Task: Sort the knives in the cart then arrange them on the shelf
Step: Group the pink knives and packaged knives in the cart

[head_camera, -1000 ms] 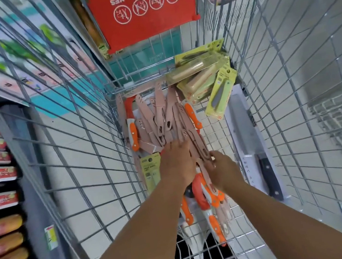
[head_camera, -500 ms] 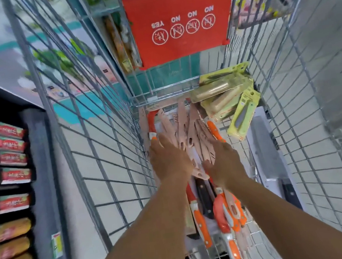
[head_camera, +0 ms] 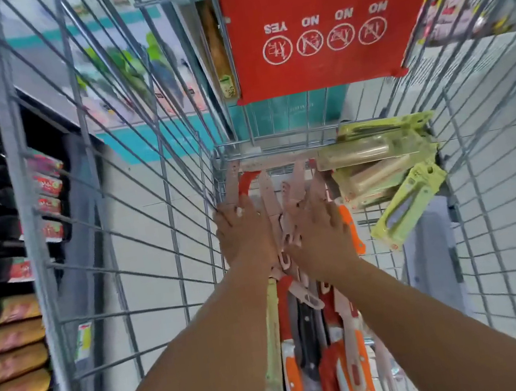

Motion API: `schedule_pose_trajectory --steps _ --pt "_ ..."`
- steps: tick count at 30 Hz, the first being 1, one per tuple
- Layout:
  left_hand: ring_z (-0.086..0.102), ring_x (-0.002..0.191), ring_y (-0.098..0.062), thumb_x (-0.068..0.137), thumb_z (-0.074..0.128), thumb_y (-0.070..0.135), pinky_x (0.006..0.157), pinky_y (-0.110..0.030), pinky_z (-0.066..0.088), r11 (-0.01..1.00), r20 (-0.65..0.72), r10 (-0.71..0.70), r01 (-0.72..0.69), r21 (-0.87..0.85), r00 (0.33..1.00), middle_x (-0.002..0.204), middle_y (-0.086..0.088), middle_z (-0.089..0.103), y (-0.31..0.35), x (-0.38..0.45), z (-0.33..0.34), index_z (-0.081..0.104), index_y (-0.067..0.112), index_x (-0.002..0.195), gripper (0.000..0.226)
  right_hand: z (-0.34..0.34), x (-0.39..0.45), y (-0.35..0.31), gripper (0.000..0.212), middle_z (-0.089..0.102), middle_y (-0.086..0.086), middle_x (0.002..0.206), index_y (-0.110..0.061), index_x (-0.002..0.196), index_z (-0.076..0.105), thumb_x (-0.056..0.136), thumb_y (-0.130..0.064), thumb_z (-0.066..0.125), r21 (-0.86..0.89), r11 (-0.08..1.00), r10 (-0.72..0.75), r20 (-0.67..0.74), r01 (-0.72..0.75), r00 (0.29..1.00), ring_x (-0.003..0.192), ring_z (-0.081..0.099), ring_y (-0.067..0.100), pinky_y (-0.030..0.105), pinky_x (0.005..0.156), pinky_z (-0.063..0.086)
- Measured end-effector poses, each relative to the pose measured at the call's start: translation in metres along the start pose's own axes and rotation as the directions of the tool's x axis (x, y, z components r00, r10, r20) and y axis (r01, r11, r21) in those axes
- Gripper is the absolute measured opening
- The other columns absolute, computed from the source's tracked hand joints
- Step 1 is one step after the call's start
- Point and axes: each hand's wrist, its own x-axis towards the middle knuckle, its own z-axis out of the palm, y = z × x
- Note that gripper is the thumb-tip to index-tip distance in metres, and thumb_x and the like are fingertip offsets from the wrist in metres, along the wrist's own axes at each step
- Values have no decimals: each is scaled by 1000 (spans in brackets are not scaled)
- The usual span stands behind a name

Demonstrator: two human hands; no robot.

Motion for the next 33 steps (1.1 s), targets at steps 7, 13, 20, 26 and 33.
schedule_pose_trajectory --steps 7,13,20,26,33 --pt "8 146 -32 85 59 28 119 -44 10 991 -4 130 -129 21 992 155 -13 19 -5 -33 37 0 27 151 89 30 -11 15 64 -4 9 160 -39 149 5 89 -38 29 -88 986 -138 46 142 989 147 -9 34 51 118 11" --pt "21 143 -35 96 45 16 116 -40 21 988 -38 110 -113 -107 993 152 -16 29 -9 -111 37 30 23 148 54 49 -58 24 66 9 0 161 -34 150 11 84 -38 13 -125 960 -231 152 251 961 148 2 26 45 118 17" --pt "9 146 -24 102 33 22 118 -35 17 979 54 48 -36 -202 997 160 -3 1 -19 -156 37 18 30 150 52 41 -111 19 68 34 -4 152 -28 145 37 80 -35 56 -104 943 -302 128 316 945 141 18 19 37 119 17" --pt "45 118 -26 97 36 24 100 -35 39 942 25 -44 50 -333 999 129 -6 50 -21 -152 34 53 25 124 31 27 -122 19 50 43 -6 139 -32 136 43 87 -25 51 115 965 -252 131 238 959 127 38 21 32 106 33" --pt "38 116 -23 97 43 37 99 -31 40 976 54 -80 89 -199 995 125 -10 42 -21 -142 15 54 21 119 29 -1 -90 14 45 41 3 139 -19 136 42 92 -13 47 231 972 -5 -97 27 995 129 36 21 38 113 28"
